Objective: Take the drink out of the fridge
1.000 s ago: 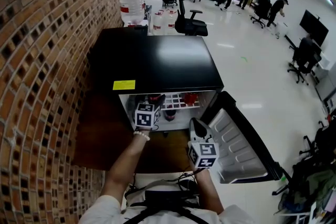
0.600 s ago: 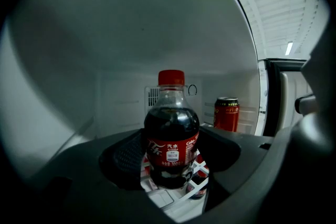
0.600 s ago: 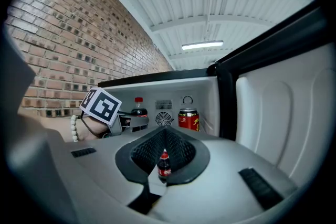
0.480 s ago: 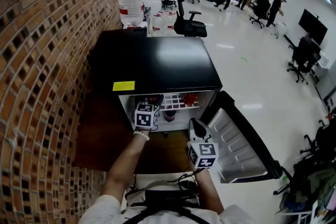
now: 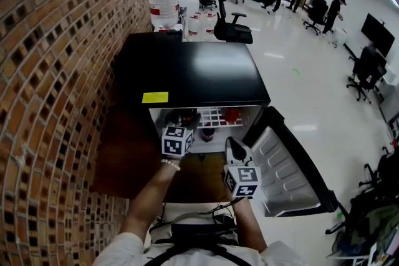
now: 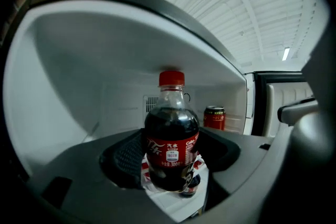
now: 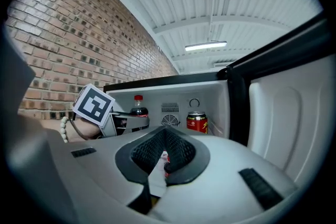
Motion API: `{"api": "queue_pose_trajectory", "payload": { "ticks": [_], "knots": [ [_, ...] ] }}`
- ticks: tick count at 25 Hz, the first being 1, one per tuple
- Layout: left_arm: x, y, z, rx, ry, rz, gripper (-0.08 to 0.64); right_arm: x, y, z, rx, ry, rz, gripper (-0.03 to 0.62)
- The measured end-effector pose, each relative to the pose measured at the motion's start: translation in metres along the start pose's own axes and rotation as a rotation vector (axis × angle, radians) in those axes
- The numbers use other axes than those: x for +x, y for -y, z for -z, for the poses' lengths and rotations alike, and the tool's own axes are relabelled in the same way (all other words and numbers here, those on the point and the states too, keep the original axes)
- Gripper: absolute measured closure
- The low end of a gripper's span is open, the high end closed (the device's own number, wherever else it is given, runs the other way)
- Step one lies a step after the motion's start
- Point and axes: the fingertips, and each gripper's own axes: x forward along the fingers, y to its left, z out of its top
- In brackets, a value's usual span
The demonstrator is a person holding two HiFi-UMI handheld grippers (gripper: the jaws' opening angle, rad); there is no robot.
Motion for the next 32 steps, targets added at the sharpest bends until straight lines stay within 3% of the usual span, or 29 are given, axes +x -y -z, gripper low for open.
{"api": "queue_pose_trajectory", "payload": {
  "ticks": [14, 32],
  "knots": [
    [-0.089, 0.004, 0.038, 0.048, -0.017, -0.001, 0.261, -0.003, -0.039, 0.006, 0.011, -0.007, -0.049, 0.578],
    [-0.149, -0.043, 0.15, -0.078, -0.143, -0.13, 0.26, -0.005, -0.066, 0.015, -0.021, -0.031, -0.082, 0.578]
  ]
}}
